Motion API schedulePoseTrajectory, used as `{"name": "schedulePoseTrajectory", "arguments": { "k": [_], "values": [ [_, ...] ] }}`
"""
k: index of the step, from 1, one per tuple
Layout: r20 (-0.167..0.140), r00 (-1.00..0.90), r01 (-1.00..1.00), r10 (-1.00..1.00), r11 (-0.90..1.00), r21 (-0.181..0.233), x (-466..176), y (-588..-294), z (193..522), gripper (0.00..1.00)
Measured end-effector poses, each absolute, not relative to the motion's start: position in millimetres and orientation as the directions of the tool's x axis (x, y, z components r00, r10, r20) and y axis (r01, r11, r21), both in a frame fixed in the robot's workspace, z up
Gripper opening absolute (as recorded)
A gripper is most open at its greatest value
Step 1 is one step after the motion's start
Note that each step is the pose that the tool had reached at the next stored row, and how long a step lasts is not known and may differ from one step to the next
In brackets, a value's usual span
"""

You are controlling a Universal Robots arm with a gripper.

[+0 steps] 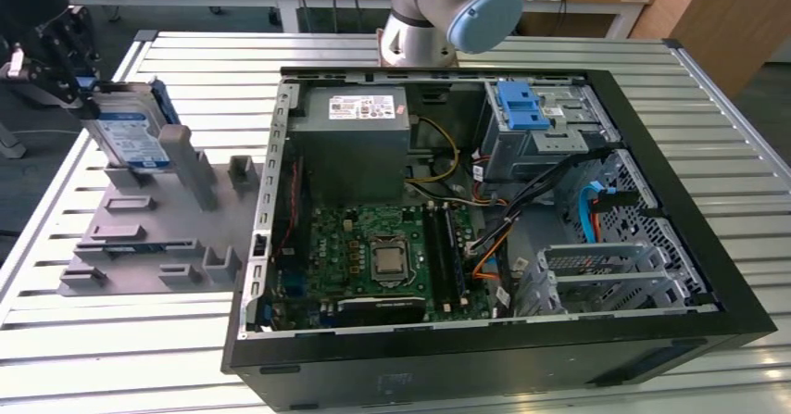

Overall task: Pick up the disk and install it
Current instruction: 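Pick up the disk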

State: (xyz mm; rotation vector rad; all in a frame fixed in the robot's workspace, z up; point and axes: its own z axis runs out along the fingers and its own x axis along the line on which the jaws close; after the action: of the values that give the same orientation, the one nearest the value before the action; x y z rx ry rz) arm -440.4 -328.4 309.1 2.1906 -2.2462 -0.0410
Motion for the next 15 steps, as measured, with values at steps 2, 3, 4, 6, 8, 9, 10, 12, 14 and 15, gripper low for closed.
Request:
{"name": "schedulePoseTrajectory", "arguments": {
  "k": [2, 3, 4, 6, 8, 9, 10, 12, 14, 15],
  "values": [
    [-0.016, -0.025, -0.999, -1.0, 0.025, 0.021, -440.4, -328.4, 311.2, 0.36],
    [-0.016, -0.025, -0.999, -1.0, 0.025, 0.021, -440.4, -328.4, 312.3, 0.36],
    [-0.016, -0.025, -0.999, -1.0, 0.025, 0.021, -440.4, -328.3, 313.1, 0.36],
    [-0.016, -0.025, -0.999, -1.0, 0.025, 0.021, -440.4, -328.3, 314.7, 0.36],
    [-0.016, -0.025, -0.999, -1.0, 0.025, 0.021, -440.3, -328.3, 316.0, 0.36],
    [-0.016, -0.025, -0.999, -1.0, 0.025, 0.021, -440.4, -328.3, 316.7, 0.36],
    [-0.016, -0.025, -0.999, -1.0, 0.025, 0.021, -440.4, -328.3, 317.3, 0.36],
    [-0.016, -0.025, -0.999, -1.0, 0.025, 0.021, -440.4, -328.3, 318.6, 0.36],
    [-0.016, -0.025, -0.999, -1.0, 0.025, 0.021, -440.4, -328.3, 319.4, 0.36],
    [-0.016, -0.025, -0.999, -1.0, 0.025, 0.021, -440.3, -328.3, 320.0, 0.36]
  ]
}}
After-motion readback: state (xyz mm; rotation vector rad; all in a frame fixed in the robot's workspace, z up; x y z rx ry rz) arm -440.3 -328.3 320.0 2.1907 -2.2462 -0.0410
